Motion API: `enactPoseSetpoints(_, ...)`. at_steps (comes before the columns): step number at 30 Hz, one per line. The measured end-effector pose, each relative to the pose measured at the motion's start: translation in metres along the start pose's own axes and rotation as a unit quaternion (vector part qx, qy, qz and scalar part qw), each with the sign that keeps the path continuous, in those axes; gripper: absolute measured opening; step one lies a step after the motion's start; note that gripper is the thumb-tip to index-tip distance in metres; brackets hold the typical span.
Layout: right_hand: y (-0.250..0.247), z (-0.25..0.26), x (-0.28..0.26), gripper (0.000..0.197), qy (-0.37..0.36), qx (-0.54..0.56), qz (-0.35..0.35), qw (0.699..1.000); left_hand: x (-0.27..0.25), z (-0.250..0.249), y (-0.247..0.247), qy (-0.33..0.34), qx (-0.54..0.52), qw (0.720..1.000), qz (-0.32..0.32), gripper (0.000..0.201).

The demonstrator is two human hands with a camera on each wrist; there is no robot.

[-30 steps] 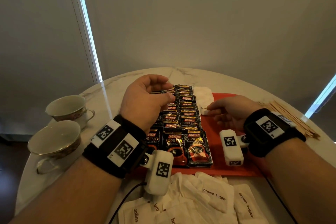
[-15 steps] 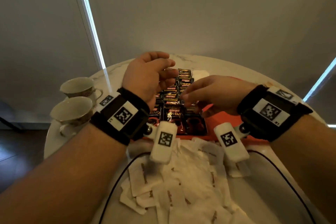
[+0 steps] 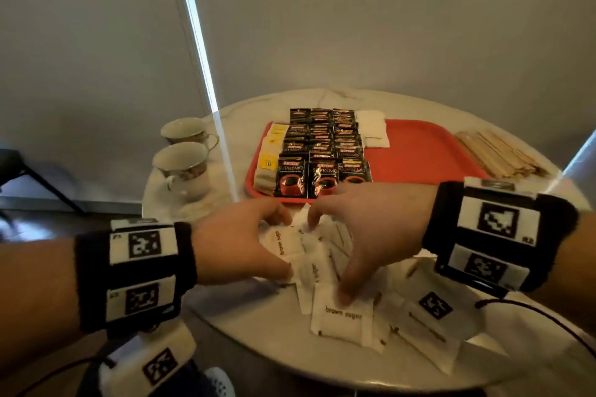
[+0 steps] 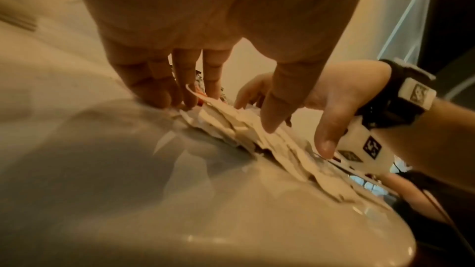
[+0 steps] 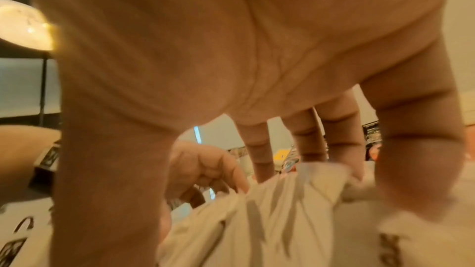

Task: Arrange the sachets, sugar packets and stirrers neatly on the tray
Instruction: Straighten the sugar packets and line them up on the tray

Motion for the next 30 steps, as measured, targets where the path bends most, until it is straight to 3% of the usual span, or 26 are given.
enactPoseSetpoints(5, 0.006, 0.018, 0.004, 0.085, -0.024, -0.020, -0.031, 0.999, 0.005, -0.012, 0.004, -0.022, 0.021, 0.999, -0.036, 0.067)
enactPoseSetpoints(11, 0.005, 0.024, 0.007, 0.079, -0.035, 0.020, -0.046, 0.998, 0.008, -0.017, -0.002, -0.064, -0.031, 0.997, -0.011, 0.046)
enactPoseSetpoints(19, -0.006, 0.010, 0.005, 0.062, -0.054, 0.155, -0.130, 0.978, 0.002, 0.002, -0.015, -0.062, -0.195, 0.976, -0.069, 0.060)
enactPoseSetpoints(21, -0.012, 0.003, 0.002, 0.060, -0.067, 0.196, -0.148, 0.967, 0.000, 0.011, -0.021, -0.059, -0.256, 0.962, -0.076, 0.064)
enactPoseSetpoints(24, -0.020, -0.007, 0.001, 0.062, -0.092, 0.268, -0.155, 0.946, -0.004, 0.020, -0.029, -0.026, -0.338, 0.938, -0.079, 0.055)
enactPoseSetpoints(27, -0.025, -0.015, -0.001, 0.054, -0.132, 0.361, -0.157, 0.910, -0.006, 0.021, -0.034, 0.033, -0.453, 0.886, -0.099, 0.041)
enactPoseSetpoints(30, -0.025, -0.021, -0.001, 0.049, -0.166, 0.447, -0.144, 0.867, 0.002, 0.014, -0.032, 0.079, -0.554, 0.823, -0.095, 0.040)
Point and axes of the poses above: each hand's wrist, its own x-axis towards the middle knuckle, its own y-axis out of the palm, z = x × y, the point moved 1 cm from there along x, towards the middle knuckle, and after that the axes turned 9 degrees about z, right-handed, at the moved point
